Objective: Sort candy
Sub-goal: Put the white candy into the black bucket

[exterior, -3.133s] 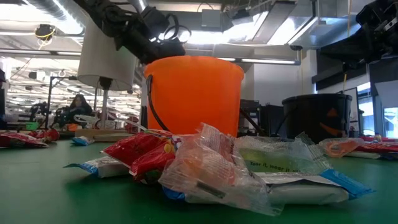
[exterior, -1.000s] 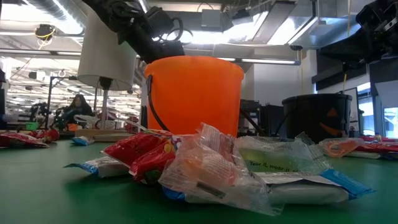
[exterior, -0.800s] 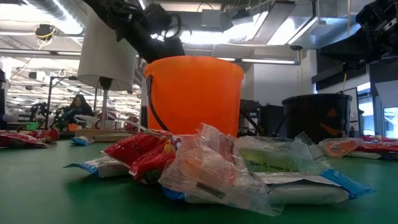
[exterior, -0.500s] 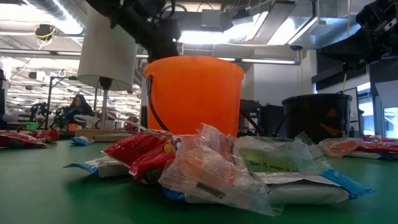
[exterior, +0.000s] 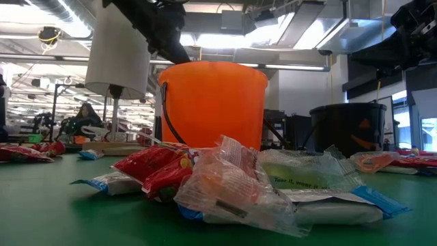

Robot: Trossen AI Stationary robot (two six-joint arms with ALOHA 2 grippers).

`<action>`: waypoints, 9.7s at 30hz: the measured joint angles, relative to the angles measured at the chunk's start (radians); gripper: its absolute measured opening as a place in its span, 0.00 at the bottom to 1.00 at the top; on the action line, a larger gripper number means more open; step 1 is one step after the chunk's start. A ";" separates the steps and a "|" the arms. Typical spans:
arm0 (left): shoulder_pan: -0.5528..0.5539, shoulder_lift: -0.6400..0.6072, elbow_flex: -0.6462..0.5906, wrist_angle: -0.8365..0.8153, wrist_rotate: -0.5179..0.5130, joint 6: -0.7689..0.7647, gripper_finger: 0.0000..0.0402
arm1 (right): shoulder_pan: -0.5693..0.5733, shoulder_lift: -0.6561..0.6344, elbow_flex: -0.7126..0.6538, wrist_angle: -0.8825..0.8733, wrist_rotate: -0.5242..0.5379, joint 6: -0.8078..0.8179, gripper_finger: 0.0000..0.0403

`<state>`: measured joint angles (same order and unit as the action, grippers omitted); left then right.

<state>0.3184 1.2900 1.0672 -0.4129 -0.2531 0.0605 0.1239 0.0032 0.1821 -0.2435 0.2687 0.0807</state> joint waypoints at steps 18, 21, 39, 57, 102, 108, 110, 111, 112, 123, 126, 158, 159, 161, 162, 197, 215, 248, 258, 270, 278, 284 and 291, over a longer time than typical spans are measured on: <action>-0.027 -0.020 0.000 -0.197 0.009 -0.063 0.35 | 0.000 0.000 0.000 0.000 0.000 0.000 0.00; -0.027 -0.046 0.000 -0.296 0.000 -0.099 0.35 | 0.000 0.000 0.000 0.000 0.000 0.000 0.00; -0.031 -0.266 -0.152 -0.394 -0.019 -0.282 0.35 | 0.000 0.000 0.000 0.001 0.000 0.000 0.00; -0.032 -0.311 -0.306 -0.343 0.002 -0.339 0.35 | 0.000 0.000 0.000 0.001 0.000 0.000 0.00; -0.017 -0.368 -0.309 -0.209 0.054 -0.208 0.35 | 0.000 0.000 0.000 0.007 0.033 -0.112 0.00; -0.016 -0.368 -0.309 -0.202 0.066 -0.207 0.35 | 0.000 0.001 -0.001 0.076 0.119 -0.138 0.00; -0.016 -0.368 -0.309 -0.203 0.093 -0.207 0.35 | 0.000 0.002 0.000 0.191 0.126 -0.137 0.00; -0.016 -0.368 -0.309 -0.203 0.111 -0.208 0.35 | 0.000 0.002 0.000 0.242 0.125 -0.137 0.00; -0.016 -0.372 -0.308 -0.204 0.127 -0.208 0.35 | 0.000 0.002 0.000 0.291 0.124 -0.138 0.00; -0.015 -0.377 -0.261 -0.268 0.137 -0.250 0.35 | 0.000 0.003 0.000 0.578 0.213 -0.139 0.00; -0.004 -0.377 -0.261 -0.364 0.143 -0.294 0.35 | 0.000 0.003 0.000 0.545 0.219 -0.139 0.00; 0.030 -0.036 -0.346 -0.443 0.103 -0.569 0.65 | 0.000 0.004 0.000 0.441 0.261 -0.130 0.28; 0.030 -0.046 -0.360 -0.441 0.103 -0.592 0.65 | 0.000 0.004 0.000 0.441 0.261 -0.130 0.28; 0.029 -0.067 -0.393 -0.433 0.105 -0.644 0.65 | 0.000 0.004 0.000 0.434 0.261 -0.131 0.29; 0.027 -0.076 -0.410 -0.434 0.108 -0.667 0.65 | 0.000 0.004 0.000 0.431 0.261 -0.131 0.29; -0.083 -0.103 -0.596 -0.151 0.188 -0.837 0.19 | 0.000 0.004 0.000 0.429 0.294 -0.128 0.29; -0.247 -0.279 -0.316 -0.159 0.096 -0.591 0.06 | 0.000 0.004 0.000 0.427 0.327 -0.113 0.29; -0.161 -0.201 -0.271 0.463 0.088 -0.095 0.06 | 0.000 0.827 0.295 0.765 0.286 -0.142 0.50; -0.161 -0.165 -0.270 0.609 0.127 -0.050 0.06 | -0.075 1.127 0.442 0.889 0.150 -0.161 0.61; -0.161 -0.074 -0.270 0.689 0.143 -0.021 0.06 | -0.153 1.386 0.652 0.930 -0.020 -0.132 0.61; -0.161 -0.071 -0.270 0.698 0.144 -0.021 0.06 | -0.160 1.457 0.701 0.943 -0.091 -0.078 0.59; -0.161 -0.071 -0.270 0.695 0.155 -0.021 0.06 | -0.172 1.456 0.703 0.951 -0.105 -0.012 0.46; -0.161 -0.071 -0.270 0.696 0.168 -0.024 0.06 | -0.193 1.479 0.703 0.959 -0.111 0.026 0.28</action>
<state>0.1569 1.2194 0.7967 0.2835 -0.0849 0.0364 -0.0688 1.4826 0.8855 0.7151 0.1582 0.1070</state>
